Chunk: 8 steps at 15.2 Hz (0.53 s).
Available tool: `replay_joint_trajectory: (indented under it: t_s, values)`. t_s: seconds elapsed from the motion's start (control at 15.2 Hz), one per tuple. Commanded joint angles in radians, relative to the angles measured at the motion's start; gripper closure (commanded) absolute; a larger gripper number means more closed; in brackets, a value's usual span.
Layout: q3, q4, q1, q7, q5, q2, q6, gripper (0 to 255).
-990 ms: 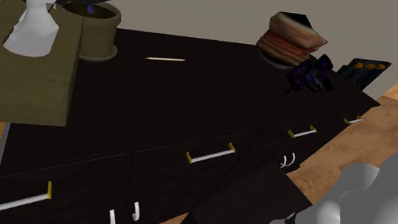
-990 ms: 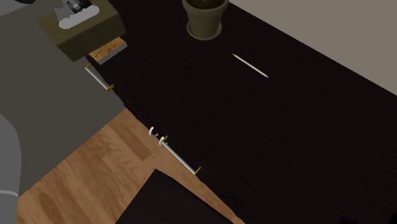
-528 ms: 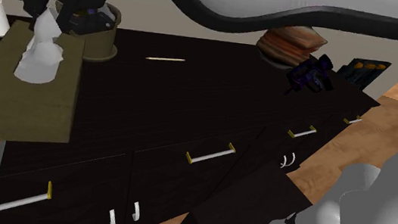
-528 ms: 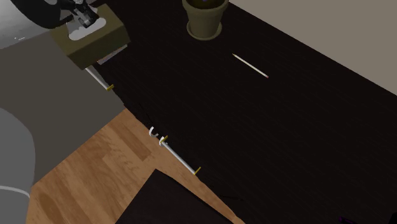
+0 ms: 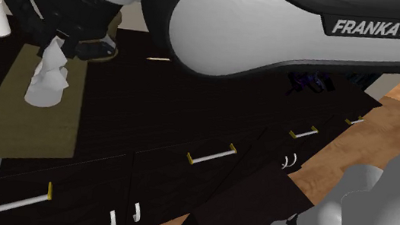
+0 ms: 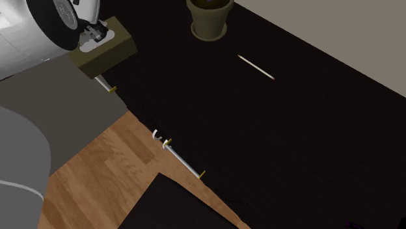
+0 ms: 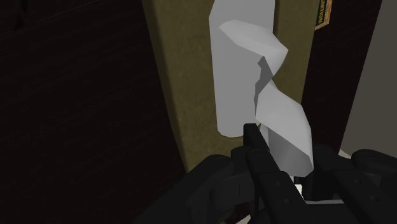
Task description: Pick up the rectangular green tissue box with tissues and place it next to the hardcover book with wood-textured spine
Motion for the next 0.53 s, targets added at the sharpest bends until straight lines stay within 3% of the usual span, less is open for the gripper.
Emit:
replay_joint_trajectory:
  t_s: [0.0, 0.46]
  values:
    - [-0.001, -0.030, -0.001, 0.005, -0.003, -0.002, 0.028, 255]
    - [-0.006, -0.112, -0.001, 0.031, -0.028, 0.008, 0.117, 255]
